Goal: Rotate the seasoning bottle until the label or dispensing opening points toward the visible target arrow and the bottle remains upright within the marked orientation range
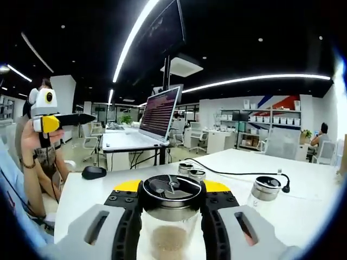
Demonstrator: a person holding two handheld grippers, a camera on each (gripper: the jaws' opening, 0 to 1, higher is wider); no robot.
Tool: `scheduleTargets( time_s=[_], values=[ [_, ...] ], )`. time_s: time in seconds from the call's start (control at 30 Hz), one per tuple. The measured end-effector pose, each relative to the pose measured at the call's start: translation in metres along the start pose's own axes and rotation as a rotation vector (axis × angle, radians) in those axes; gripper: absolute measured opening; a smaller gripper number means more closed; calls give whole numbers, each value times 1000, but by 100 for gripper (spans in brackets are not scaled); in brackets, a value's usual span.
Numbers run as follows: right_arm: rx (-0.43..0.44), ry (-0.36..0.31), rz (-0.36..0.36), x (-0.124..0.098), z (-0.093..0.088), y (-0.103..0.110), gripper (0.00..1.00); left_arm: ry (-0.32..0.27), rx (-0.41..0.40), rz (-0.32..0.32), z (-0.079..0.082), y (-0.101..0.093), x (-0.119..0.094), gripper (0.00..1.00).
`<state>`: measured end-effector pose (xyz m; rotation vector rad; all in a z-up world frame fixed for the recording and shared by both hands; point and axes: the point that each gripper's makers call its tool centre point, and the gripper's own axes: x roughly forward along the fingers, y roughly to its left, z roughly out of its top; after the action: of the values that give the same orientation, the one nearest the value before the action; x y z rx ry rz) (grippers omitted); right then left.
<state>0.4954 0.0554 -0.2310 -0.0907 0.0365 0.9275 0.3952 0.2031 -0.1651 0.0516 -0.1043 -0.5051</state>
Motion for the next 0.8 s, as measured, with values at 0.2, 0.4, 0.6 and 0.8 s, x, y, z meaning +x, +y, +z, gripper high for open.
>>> scheduleTargets(
  time_s=[0.2,0.4,0.6,0.8],
  values=[
    [-17,-13,25,-18,2,9,40,2,0,-5,0,-3,-1,82],
    [-18,-16,23,-33,1,2,40,2,3,-9,1,-6,-2,81],
    [0,-10,47,-42,-4,4,40,12,-1,-16,-1,-7,0,81],
    [13,-21,72,-50,-5,7,41,12,0,-23,-1,-7,2,81]
  ],
)
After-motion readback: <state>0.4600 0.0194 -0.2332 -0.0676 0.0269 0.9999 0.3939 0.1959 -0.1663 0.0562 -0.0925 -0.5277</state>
